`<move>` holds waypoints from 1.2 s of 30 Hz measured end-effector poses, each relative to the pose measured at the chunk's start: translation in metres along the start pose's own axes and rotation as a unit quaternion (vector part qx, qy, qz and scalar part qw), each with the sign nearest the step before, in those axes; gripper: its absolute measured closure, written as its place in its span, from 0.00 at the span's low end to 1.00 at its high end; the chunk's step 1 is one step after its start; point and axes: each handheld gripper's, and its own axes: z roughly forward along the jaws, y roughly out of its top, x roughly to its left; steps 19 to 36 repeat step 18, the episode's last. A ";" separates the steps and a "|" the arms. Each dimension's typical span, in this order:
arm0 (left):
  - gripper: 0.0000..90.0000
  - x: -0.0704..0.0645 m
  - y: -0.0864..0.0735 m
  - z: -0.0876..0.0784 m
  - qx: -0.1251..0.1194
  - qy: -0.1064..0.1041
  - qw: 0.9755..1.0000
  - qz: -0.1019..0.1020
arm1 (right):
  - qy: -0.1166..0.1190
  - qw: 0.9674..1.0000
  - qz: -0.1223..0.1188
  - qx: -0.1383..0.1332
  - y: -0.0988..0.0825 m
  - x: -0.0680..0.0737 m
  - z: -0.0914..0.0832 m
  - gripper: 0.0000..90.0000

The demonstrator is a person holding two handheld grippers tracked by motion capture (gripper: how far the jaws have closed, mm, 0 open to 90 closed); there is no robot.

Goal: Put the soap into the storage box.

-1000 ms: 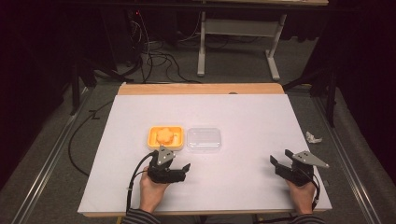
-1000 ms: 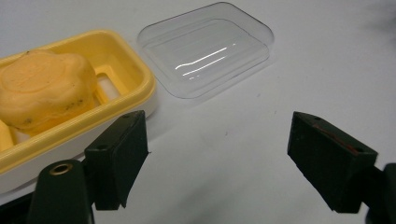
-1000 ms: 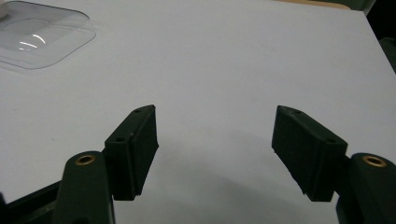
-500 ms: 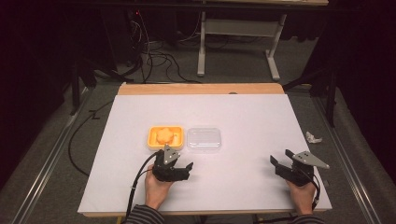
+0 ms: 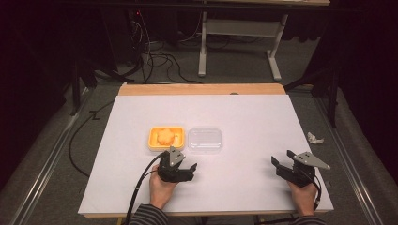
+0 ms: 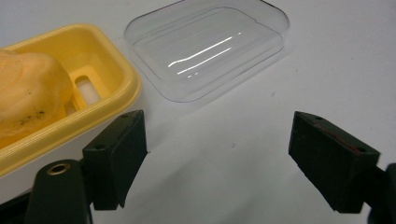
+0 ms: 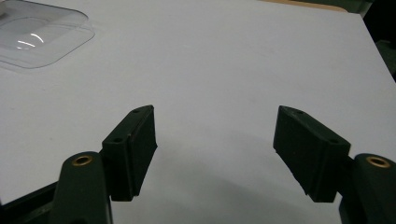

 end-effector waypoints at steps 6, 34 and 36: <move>0.22 -0.004 -0.002 0.004 0.004 0.006 1.000 0.005 | -0.002 1.000 0.004 0.000 0.000 -0.001 0.000 0.34; 0.22 -0.007 -0.002 0.008 0.009 0.012 1.000 0.011 | 0.002 1.000 0.004 0.005 0.000 0.000 0.001 0.34; 0.22 -0.007 -0.002 0.008 0.009 0.012 1.000 0.011 | 0.002 1.000 0.004 0.005 0.000 0.000 0.001 0.34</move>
